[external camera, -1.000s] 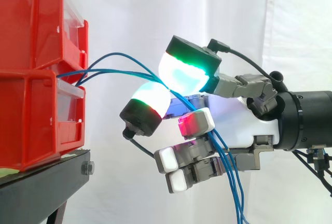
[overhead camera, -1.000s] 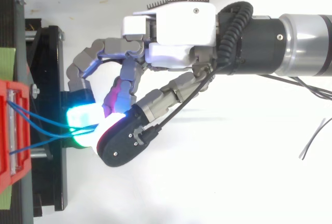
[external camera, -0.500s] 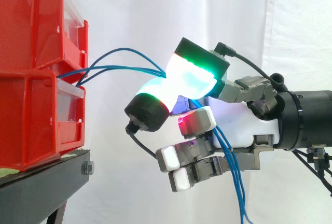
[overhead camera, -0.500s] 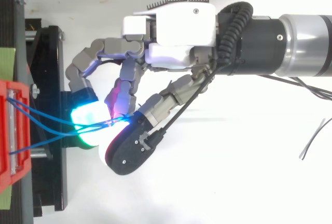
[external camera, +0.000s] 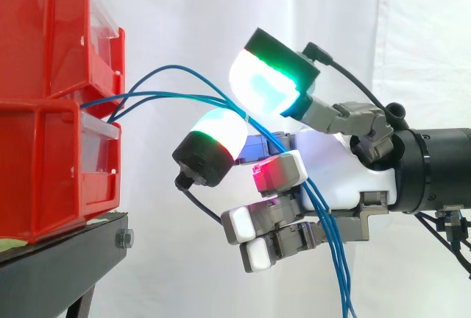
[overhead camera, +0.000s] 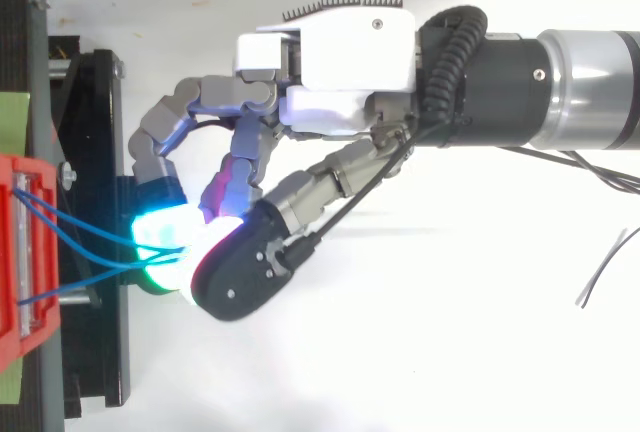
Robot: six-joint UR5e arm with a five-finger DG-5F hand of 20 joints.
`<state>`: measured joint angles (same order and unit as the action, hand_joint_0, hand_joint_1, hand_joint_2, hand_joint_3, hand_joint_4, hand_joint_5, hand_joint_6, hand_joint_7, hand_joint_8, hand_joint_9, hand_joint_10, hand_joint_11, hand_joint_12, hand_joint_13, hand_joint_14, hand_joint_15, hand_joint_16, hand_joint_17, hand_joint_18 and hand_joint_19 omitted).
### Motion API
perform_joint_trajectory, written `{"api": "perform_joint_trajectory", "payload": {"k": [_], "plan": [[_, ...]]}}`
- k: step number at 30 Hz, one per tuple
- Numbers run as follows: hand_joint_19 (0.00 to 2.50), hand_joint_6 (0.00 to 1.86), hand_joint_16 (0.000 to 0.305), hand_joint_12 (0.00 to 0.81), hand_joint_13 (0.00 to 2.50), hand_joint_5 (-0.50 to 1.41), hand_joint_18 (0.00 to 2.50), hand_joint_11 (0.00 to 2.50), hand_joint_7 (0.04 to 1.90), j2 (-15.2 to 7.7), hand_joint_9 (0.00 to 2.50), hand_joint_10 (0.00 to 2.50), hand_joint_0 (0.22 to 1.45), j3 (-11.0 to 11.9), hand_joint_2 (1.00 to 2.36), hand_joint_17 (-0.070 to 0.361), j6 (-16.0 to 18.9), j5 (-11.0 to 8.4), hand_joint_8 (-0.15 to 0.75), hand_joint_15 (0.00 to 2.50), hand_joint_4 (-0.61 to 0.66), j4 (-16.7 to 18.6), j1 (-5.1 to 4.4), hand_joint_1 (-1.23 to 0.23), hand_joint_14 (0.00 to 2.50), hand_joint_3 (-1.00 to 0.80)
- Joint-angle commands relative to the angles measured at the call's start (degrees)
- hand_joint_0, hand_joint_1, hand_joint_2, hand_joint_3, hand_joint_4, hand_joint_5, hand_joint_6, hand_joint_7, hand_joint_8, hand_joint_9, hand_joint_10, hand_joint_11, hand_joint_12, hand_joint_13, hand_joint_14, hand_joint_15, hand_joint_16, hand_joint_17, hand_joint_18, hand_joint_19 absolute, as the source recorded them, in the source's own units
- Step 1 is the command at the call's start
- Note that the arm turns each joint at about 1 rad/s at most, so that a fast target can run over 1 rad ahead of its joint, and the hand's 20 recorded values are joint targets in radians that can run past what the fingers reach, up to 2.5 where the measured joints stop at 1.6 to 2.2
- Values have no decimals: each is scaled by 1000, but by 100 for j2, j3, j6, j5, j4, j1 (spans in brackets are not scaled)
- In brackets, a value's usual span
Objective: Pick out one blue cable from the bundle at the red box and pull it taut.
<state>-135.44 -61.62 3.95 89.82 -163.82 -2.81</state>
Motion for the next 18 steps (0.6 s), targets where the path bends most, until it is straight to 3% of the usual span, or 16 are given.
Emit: {"api": "perform_joint_trajectory", "payload": {"k": [1, 8, 10, 15, 18], "plan": [[642, 877, 42, 314, 975, -84, 796, 667, 1022, 0, 1390, 25, 586, 1, 1000, 95, 0, 0, 237, 476, 7, -1, 0, -655, 21, -500], [639, 899, 42, 319, 976, -82, 798, 681, 1152, 0, 1393, 26, 601, 1, 1021, 95, 18, 0, 255, 486, -10, -1, 0, -802, 20, -201], [639, 922, 42, 319, 977, -92, 801, 681, 1083, 0, 1344, 27, 623, 1, 1024, 96, 44, 0, 249, 490, -16, 8, 0, -849, 22, -151], [625, 934, 42, 315, 979, -99, 813, 695, 1138, 0, 1336, 28, 683, 1, 1024, 95, 53, 0, 247, 479, -68, -1, 0, -887, 20, -151], [624, 940, 41, 314, 978, -103, 811, 696, 1153, 0, 1337, 27, 743, 1, 1018, 93, 53, 0, 247, 484, -71, -1, 0, -893, 21, -273]]}}
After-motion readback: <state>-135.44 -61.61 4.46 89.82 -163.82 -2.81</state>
